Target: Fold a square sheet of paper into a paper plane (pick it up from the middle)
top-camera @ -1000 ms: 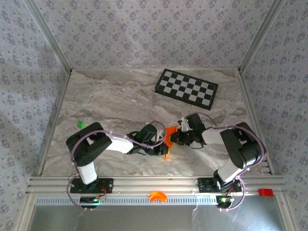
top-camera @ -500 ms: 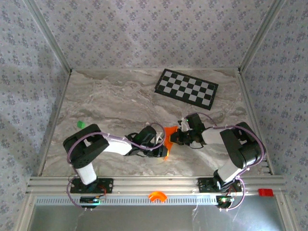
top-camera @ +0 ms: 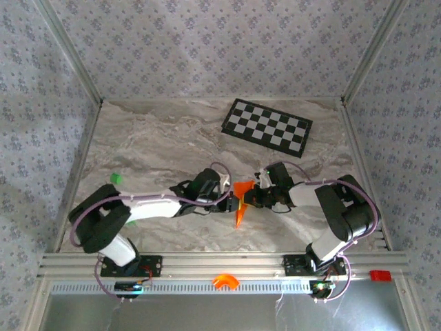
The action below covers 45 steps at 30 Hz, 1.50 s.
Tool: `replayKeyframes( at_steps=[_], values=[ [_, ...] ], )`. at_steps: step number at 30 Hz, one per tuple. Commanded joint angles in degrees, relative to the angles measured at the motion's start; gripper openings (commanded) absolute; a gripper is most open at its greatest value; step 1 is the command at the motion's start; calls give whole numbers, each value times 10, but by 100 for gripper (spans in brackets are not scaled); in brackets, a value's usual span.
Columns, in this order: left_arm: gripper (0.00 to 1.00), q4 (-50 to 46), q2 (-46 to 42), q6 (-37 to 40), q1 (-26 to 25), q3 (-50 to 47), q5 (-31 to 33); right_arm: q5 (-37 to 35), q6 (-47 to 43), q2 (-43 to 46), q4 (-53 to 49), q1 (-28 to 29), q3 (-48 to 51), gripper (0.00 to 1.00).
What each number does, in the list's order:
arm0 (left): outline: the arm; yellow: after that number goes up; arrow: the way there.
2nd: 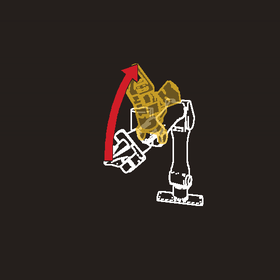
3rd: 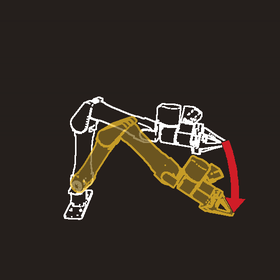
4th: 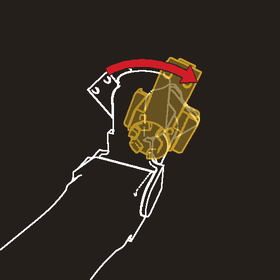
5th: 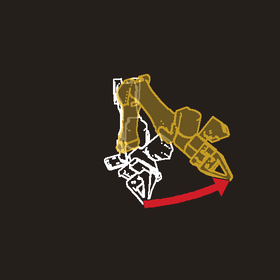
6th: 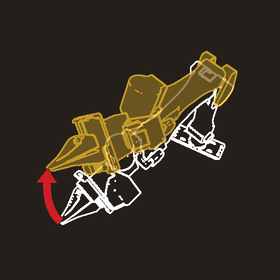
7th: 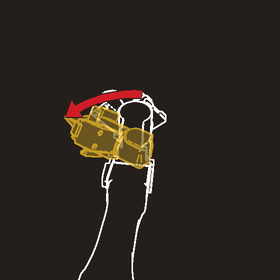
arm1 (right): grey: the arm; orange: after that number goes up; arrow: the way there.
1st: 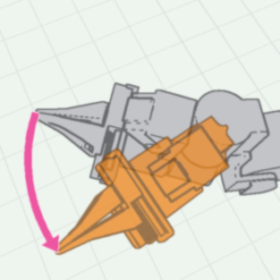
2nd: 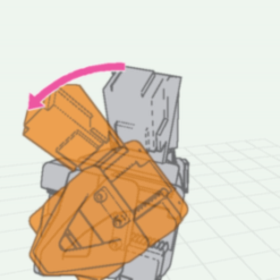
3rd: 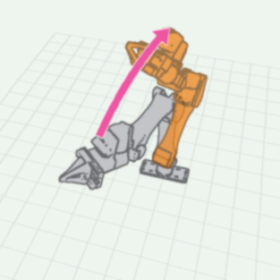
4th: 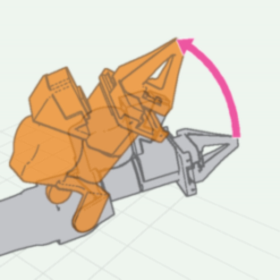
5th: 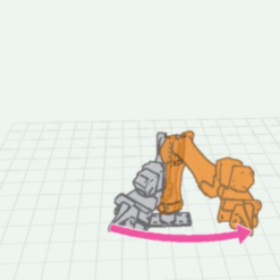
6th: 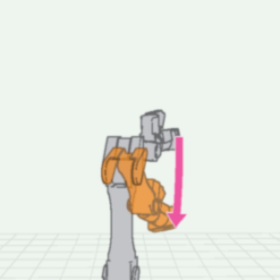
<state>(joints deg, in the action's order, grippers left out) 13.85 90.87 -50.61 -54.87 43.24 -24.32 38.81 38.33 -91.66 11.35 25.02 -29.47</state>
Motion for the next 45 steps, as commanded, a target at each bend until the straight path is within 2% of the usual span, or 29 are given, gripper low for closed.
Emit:
replayKeyframes(
  at_steps=[1, 8, 16, 27, 45],
  values=[
    [1, -15, 41, 18, -1, 38, -40, -67, 0, -35, -40, 6, 6, 4],
    [0, 11, 102, 13, 1, 59, -75, -64, 1, -39, -40, 7, 5, 4],
    [0, 20, 135, 16, 1, 67, -81, -62, 3, -40, -38, 10, 4, 4],
    [0, -4, 143, 29, -3, 52, -64, -64, 5, -45, -36, 11, 6, 4],
    [0, -25, 108, 22, -49, -33, -20, -79, -2, -47, -53, 11, 5, 4]
  ],
)
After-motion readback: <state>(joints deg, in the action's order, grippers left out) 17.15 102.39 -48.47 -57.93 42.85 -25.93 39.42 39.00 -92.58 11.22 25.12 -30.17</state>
